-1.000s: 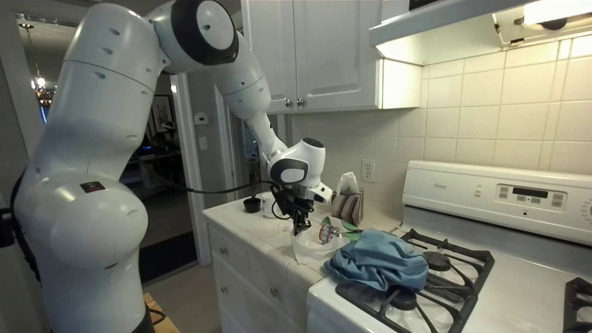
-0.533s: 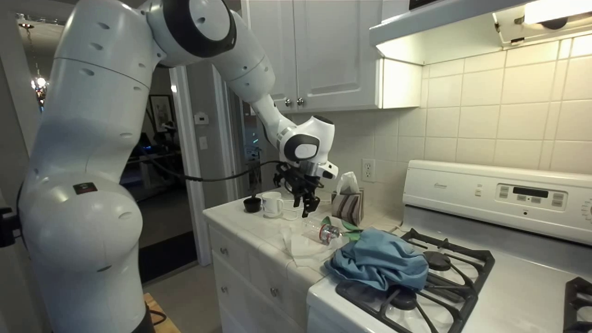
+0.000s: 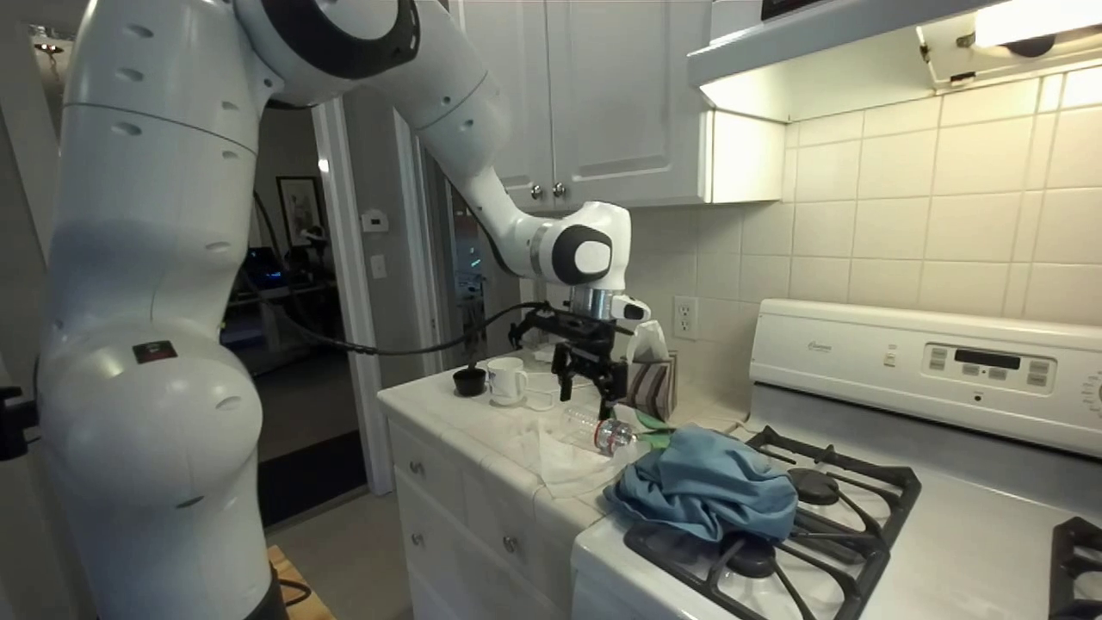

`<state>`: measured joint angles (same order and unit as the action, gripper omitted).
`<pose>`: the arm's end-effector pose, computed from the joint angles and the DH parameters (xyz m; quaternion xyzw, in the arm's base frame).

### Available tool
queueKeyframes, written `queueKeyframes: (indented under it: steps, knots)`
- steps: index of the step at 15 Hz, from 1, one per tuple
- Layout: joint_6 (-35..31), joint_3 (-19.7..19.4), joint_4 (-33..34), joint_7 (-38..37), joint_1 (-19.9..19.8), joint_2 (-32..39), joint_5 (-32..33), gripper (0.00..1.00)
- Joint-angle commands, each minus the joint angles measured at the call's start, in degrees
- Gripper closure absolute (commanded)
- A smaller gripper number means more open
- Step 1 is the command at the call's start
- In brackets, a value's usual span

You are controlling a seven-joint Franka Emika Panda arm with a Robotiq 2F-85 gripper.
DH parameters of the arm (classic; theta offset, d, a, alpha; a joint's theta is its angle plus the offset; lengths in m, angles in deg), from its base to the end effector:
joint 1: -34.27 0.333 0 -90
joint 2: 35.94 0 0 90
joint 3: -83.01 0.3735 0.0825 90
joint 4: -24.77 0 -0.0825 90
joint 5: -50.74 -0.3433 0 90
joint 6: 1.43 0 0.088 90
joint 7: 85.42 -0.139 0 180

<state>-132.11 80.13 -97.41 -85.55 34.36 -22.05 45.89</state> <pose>0.5416 -0.0215 0.3393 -0.9971 0.0540 0.0461 0.0258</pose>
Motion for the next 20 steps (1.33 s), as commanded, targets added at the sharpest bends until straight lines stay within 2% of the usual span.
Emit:
queueKeyframes:
  steps: [1,3,4,5,6,10,12,16,20]
  knots:
    - [-8.1,-3.5,-3.8,0.7,-2.2,0.4,10.5,0.0]
    - [-13.2,-4.1,-4.8,2.0,-4.0,1.2,10.1,0.0]
    - [-15.0,-3.1,-5.2,-2.4,-1.9,1.7,10.1,0.0]
    - [-16.3,-3.0,-5.8,-2.9,-1.9,1.5,9.8,0.0]
    - [-13.5,-3.4,-4.3,0.4,-3.8,1.7,8.9,0.0]
    - [-15.1,-2.6,-4.9,-1.8,-2.2,2.0,8.9,0.0]
    - [-14.2,-1.7,-5.0,-2.5,0.0,3.4,11.3,0.0]
    - [-15.6,2.5,-5.3,-0.7,1.7,6.2,9.1,0.0]
    - [-16.5,3.7,-5.6,-2.7,4.7,8.1,10.3,0.0]
